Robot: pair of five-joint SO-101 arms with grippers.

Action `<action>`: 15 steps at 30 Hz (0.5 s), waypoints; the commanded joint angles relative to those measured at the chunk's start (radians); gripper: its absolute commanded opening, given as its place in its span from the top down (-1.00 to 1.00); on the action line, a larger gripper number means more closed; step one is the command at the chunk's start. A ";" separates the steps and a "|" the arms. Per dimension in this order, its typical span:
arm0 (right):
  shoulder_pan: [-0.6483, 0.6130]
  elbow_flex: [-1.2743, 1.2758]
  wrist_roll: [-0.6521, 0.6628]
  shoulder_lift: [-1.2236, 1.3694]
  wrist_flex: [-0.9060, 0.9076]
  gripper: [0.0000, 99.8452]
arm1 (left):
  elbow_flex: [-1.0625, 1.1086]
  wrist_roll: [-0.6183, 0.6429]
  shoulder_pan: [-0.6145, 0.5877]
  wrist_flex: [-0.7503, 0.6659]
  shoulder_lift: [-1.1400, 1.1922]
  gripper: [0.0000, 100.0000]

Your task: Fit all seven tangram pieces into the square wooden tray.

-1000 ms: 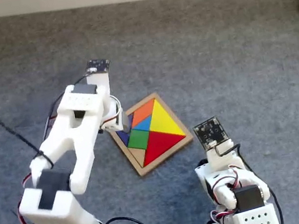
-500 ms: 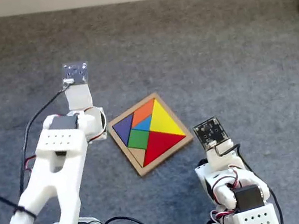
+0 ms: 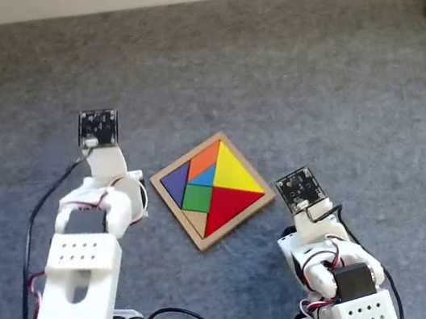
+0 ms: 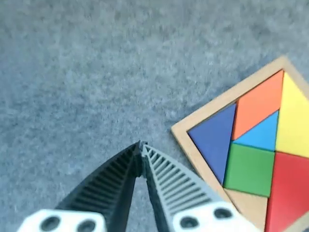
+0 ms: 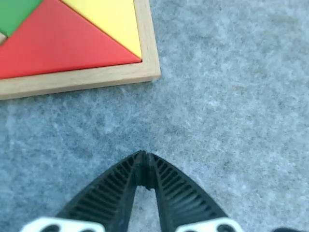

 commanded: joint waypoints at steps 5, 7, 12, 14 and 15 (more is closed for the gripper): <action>0.007 0.139 -0.002 0.010 0.007 0.99 | 0.117 -0.012 -0.012 -0.083 -0.245 0.99; 0.007 0.139 -0.002 0.010 0.007 0.99 | 0.148 -0.012 -0.012 -0.083 -0.291 0.99; 0.007 0.139 -0.002 0.010 0.007 0.99 | 0.228 -0.014 -0.010 -0.083 -0.446 0.99; 0.007 0.139 -0.002 0.010 0.007 0.99 | 0.259 -0.014 -0.010 -0.083 -0.515 0.99; 0.007 0.139 -0.002 0.010 0.007 0.99 | 0.275 -0.014 -0.010 -0.083 -0.549 0.99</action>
